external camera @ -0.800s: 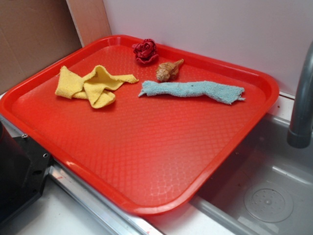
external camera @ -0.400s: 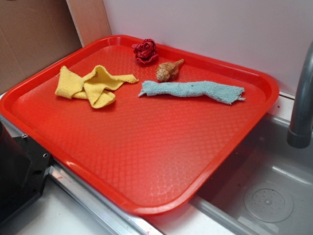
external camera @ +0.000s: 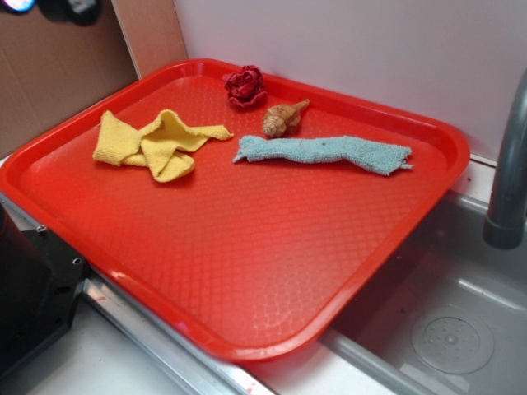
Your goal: Grab the shell.
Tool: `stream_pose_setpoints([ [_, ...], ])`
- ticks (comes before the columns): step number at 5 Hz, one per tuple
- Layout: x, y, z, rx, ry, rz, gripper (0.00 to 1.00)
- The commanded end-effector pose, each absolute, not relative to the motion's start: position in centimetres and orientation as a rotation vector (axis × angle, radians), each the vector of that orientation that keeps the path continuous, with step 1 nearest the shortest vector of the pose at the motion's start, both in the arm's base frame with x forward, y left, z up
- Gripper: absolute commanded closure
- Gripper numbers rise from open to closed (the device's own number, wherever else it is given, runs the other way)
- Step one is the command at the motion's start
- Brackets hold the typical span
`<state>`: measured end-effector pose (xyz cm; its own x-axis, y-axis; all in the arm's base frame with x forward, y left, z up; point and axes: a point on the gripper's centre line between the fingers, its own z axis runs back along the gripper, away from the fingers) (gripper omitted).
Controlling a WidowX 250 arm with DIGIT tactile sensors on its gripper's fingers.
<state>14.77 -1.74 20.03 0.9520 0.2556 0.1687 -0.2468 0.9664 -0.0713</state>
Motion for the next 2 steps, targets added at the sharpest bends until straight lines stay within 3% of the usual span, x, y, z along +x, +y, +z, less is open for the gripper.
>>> stream_pose_setpoints([
  [1,21.4,-2.0,17.4,-0.032,-0.276,0.467,0.00],
  [2,24.4,-2.1,15.8,-0.030,-0.305,0.511,0.00],
])
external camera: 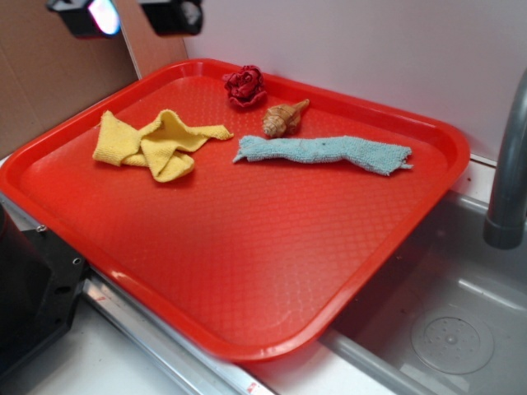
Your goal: Grab the shell.
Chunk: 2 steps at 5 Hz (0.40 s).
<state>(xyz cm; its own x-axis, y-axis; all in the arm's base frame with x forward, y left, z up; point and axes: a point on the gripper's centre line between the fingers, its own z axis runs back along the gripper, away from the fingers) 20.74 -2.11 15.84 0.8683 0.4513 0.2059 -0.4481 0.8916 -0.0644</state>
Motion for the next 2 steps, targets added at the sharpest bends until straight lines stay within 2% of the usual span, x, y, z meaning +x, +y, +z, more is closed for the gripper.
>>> stream_pose_setpoints([
  [1,27.9,-1.7,12.6,0.016,-0.306,0.543,0.00],
  [2,29.8,-0.9,10.4,0.028,-0.295,0.559,0.00],
])
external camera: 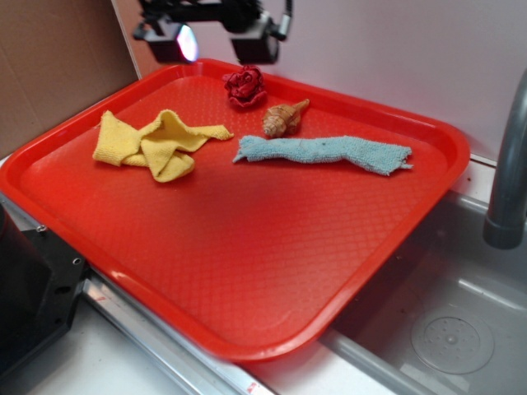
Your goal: Grab the shell.
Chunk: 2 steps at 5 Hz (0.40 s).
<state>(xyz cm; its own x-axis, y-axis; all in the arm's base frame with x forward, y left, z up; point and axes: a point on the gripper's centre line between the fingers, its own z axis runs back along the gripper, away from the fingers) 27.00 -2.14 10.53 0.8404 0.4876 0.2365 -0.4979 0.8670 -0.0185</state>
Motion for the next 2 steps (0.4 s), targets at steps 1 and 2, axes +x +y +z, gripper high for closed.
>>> stream_pose_setpoints([
  [1,31.3,-0.6,8.5,0.016,-0.269,0.531,0.00],
  [2,31.8,-0.1,6.7,0.057,-0.244,0.539,0.00],
])
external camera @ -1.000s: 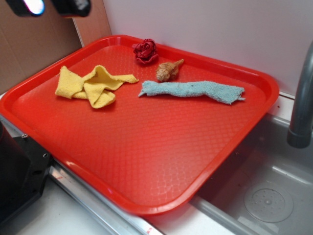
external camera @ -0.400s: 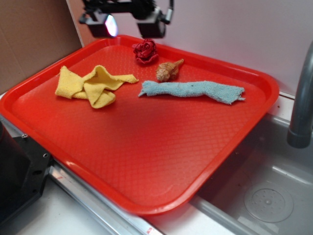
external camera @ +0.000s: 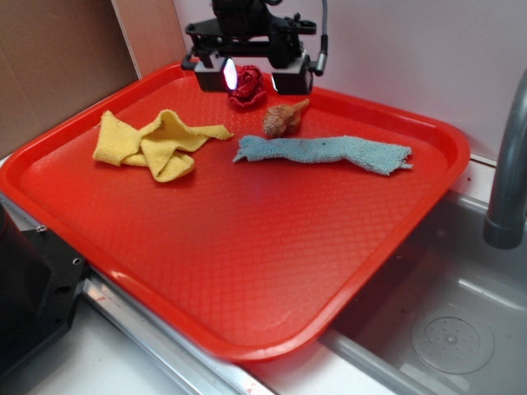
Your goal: Grab the shell.
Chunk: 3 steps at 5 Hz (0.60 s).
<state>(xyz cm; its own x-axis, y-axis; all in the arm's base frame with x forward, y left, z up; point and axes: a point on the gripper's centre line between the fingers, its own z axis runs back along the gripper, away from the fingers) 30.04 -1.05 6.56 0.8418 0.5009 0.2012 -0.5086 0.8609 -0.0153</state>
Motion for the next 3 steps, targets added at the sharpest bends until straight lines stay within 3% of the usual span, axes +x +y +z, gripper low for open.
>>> stream_pose_setpoints([
  [1,32.5,0.1,5.4,0.064,-0.251,0.541,0.00],
  [2,33.0,-0.1,4.2,0.017,-0.219,0.494,0.04],
  [3,33.0,0.0,4.0,0.017,-0.222,0.492,1.00],
])
